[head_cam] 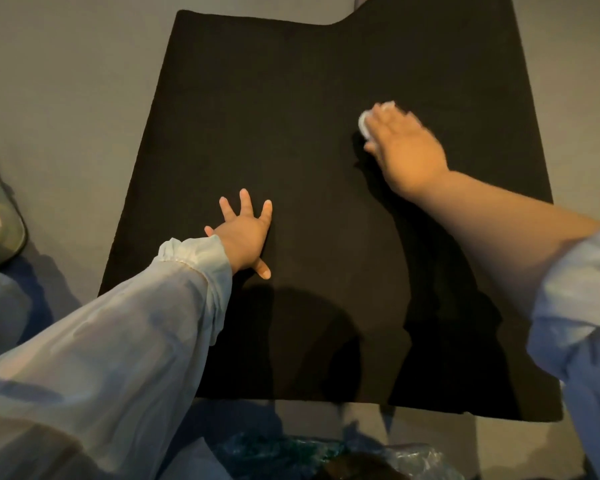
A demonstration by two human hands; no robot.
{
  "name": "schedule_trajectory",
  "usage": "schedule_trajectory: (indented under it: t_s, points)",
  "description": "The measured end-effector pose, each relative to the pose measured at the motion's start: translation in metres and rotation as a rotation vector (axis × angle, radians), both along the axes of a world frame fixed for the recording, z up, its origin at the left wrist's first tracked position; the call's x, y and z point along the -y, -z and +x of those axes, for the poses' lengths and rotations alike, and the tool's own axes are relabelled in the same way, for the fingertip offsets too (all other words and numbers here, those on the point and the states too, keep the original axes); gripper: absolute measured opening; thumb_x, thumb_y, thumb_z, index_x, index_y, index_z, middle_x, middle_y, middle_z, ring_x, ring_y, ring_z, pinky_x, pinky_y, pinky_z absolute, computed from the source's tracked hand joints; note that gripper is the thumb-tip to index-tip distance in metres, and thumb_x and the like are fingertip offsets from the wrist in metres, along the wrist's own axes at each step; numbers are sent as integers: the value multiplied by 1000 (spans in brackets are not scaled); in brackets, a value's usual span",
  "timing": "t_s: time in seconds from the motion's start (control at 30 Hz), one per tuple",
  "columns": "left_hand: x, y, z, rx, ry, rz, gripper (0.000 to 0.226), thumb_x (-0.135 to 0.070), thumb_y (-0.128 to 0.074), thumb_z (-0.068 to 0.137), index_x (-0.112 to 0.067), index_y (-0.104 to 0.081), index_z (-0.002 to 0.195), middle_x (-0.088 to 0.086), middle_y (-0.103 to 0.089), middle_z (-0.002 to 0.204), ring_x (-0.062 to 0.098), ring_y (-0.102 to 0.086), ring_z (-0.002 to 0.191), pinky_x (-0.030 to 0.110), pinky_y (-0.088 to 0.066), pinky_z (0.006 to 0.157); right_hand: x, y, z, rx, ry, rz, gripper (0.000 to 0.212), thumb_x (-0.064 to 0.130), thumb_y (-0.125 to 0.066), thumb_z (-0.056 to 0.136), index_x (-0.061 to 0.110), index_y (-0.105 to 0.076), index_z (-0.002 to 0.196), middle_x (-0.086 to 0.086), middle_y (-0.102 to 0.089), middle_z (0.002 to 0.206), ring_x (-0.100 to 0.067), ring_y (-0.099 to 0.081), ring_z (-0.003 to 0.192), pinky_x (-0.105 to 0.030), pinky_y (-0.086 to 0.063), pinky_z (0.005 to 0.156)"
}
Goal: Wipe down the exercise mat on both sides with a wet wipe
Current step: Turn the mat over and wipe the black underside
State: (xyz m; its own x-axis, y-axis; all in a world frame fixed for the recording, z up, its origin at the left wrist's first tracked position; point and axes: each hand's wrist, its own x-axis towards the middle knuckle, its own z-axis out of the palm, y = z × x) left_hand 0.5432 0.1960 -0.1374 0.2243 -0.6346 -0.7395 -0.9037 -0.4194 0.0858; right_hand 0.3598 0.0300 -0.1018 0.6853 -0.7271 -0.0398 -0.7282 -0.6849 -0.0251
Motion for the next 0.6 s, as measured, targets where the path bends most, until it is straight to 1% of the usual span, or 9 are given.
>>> schedule_trajectory:
  t_s: [0.03, 0.07, 0.13, 0.2, 0.27, 0.37, 0.43, 0.5, 0.6]
  points:
    - [0, 0, 0, -1, 0, 0, 128, -25, -84, 65, -27, 13, 148, 13, 32, 150, 45, 23, 136, 70, -15, 103, -6, 10, -1, -110, -25, 45, 49, 27, -30, 102, 6, -24, 147, -12, -22, 154, -26, -13, 144, -37, -11, 114]
    - [0, 0, 0, 0, 4, 0, 128, -25, -84, 65, -27, 13, 148, 13, 32, 150, 45, 23, 136, 69, -15, 103, -13, 18, -3, -177, -19, 95, 52, 29, -28, 103, 7, -17, 149, -9, -15, 157, -24, -8, 145, -36, -7, 115]
    - [0, 0, -1, 8, 18, -3, 127, -27, -83, 66, -26, 13, 148, 14, 31, 150, 46, 22, 137, 69, -16, 103, -26, 28, -8, -168, 14, 148, 54, 30, -24, 103, 10, -9, 151, -6, -7, 159, -21, -4, 146, -35, -2, 116]
    - [-1, -2, -1, 15, 23, -8, 126, -28, -83, 67, -26, 14, 148, 14, 31, 150, 46, 22, 137, 69, -17, 103, -39, 29, -12, -124, -28, 175, 52, 30, -24, 103, 10, -12, 150, -7, -9, 159, -21, -6, 146, -34, -4, 116]
    - [-1, -4, -2, 15, 25, -11, 126, -28, -82, 68, -26, 14, 148, 14, 31, 150, 46, 22, 137, 69, -17, 104, -58, 27, -21, -118, -115, 167, 52, 29, -26, 103, 10, -16, 150, -7, -14, 158, -20, -10, 145, -34, -7, 116]
    - [-3, -6, -1, 27, 43, -26, 125, -31, -82, 68, -25, 13, 148, 15, 28, 151, 47, 20, 137, 68, -19, 104, -97, 26, -39, -116, -192, 183, 54, 30, -30, 102, 11, -15, 150, -7, -14, 158, -19, -9, 146, -32, -4, 116]
    - [-6, -8, 0, 44, 55, -46, 125, -32, -82, 67, -25, 12, 149, 15, 26, 152, 47, 17, 138, 67, -20, 105, -122, 27, -49, -129, -204, 219, 56, 31, -30, 102, 12, -10, 151, -6, -9, 159, -18, -5, 146, -30, 1, 117]
    - [-8, -9, 1, 45, 50, -69, 124, -33, -82, 66, -25, 10, 149, 15, 24, 153, 47, 16, 138, 65, -21, 107, -144, 29, -57, -127, -208, 248, 56, 32, -29, 102, 14, -7, 151, -4, -4, 159, -16, 0, 146, -26, 10, 114]
    - [-12, -7, 0, 49, 53, -100, 122, -34, -82, 66, -27, 7, 150, 15, 20, 154, 42, 15, 141, 62, -21, 109, -175, 31, -67, -131, -237, 271, 56, 33, -26, 102, 16, -3, 150, -3, 0, 159, -13, 6, 145, -17, 27, 103]
